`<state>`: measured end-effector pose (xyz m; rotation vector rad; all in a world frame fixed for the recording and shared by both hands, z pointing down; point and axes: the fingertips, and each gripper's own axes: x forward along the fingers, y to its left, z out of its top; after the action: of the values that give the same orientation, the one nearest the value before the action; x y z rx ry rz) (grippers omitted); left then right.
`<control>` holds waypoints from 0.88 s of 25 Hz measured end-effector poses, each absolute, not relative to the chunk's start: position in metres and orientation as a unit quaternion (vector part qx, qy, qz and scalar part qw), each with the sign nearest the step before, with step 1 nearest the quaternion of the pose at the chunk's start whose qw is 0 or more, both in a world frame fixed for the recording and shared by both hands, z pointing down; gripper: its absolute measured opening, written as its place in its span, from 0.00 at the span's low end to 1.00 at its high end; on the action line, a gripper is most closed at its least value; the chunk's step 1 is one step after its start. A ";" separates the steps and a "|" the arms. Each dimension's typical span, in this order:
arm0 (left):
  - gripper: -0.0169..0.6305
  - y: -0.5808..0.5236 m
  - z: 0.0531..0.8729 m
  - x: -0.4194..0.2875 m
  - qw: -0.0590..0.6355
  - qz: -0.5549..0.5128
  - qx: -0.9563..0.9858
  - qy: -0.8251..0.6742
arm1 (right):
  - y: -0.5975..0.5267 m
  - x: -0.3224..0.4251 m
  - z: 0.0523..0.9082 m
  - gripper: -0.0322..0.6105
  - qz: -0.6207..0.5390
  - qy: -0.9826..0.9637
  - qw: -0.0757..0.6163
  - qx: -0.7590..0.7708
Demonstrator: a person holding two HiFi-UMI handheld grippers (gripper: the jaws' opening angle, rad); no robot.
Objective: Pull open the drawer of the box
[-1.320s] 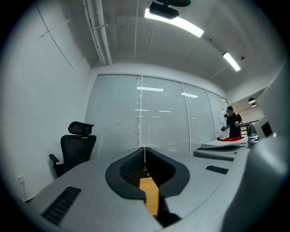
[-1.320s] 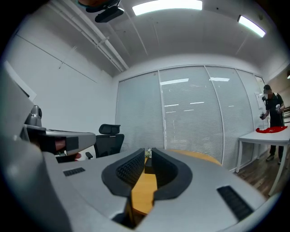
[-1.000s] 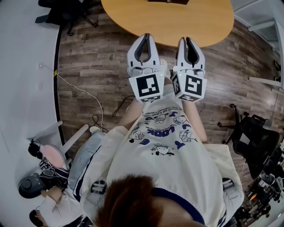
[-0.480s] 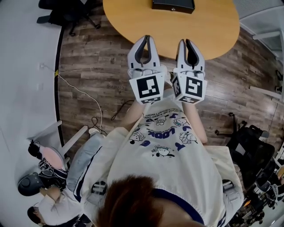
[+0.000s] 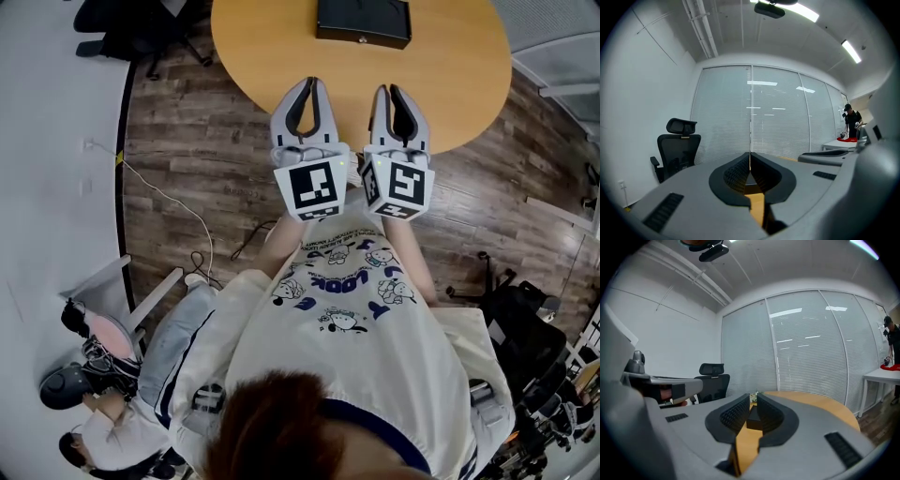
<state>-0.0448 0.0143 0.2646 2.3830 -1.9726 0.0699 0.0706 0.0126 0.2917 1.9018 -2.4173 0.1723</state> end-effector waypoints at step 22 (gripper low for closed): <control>0.05 -0.077 0.305 -0.022 0.058 0.060 0.747 -0.660 | -0.088 0.090 0.335 0.12 0.110 -0.801 0.054 0.587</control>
<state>-0.0222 -0.0767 0.3050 2.2622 -2.0000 0.1819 0.0902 -0.0884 0.3347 1.7823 -2.4319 0.3340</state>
